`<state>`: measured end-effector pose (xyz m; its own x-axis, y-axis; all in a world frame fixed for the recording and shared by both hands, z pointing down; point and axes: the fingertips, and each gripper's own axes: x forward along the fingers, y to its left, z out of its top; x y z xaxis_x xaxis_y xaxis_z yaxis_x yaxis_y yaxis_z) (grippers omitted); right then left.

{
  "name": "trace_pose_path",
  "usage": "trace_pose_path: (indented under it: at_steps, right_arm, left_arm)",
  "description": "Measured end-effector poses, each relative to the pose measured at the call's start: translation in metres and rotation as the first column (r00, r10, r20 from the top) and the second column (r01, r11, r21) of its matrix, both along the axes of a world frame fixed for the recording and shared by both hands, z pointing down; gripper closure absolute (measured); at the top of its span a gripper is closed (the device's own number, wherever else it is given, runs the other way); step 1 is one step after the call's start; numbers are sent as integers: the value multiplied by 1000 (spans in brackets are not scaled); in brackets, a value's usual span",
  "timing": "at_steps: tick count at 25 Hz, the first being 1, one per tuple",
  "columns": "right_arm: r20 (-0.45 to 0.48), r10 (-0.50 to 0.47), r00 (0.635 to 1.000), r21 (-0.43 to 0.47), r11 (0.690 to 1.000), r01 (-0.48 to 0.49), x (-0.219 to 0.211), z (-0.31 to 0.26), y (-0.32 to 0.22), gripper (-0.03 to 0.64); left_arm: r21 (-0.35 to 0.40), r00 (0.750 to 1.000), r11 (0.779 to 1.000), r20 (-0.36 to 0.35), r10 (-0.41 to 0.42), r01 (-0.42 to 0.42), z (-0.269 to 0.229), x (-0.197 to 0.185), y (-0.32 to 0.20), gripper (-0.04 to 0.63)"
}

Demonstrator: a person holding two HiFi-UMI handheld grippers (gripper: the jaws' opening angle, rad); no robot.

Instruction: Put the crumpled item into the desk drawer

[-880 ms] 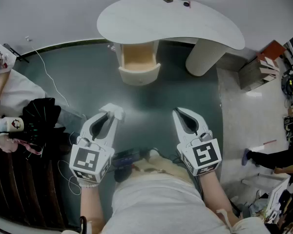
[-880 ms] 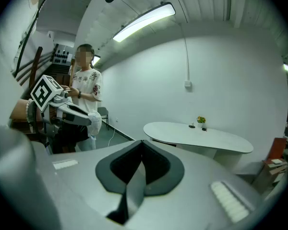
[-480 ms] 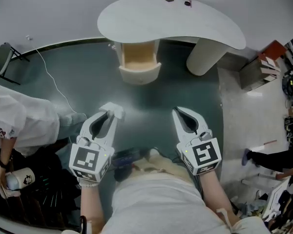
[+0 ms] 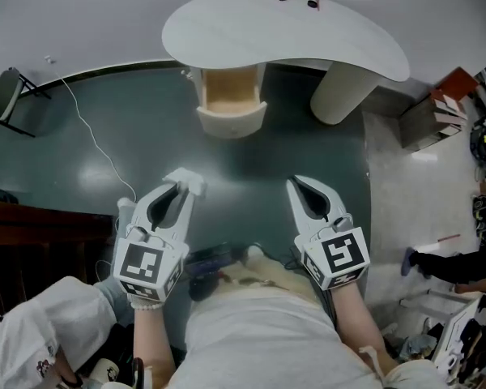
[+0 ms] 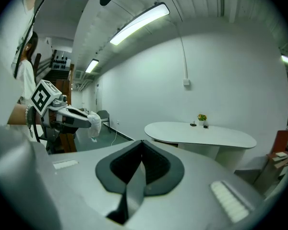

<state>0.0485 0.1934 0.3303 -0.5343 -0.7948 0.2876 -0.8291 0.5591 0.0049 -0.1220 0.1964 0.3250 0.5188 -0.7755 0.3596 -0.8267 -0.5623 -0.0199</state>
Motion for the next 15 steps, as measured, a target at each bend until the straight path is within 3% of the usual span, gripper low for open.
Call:
trace_pose_path:
  at_steps: [15]
  right_arm:
    - [-1,-70,998,12,997,70,28,1,13,612]
  left_arm:
    - [47,998,997,9,-62,62,-9,28,19,531]
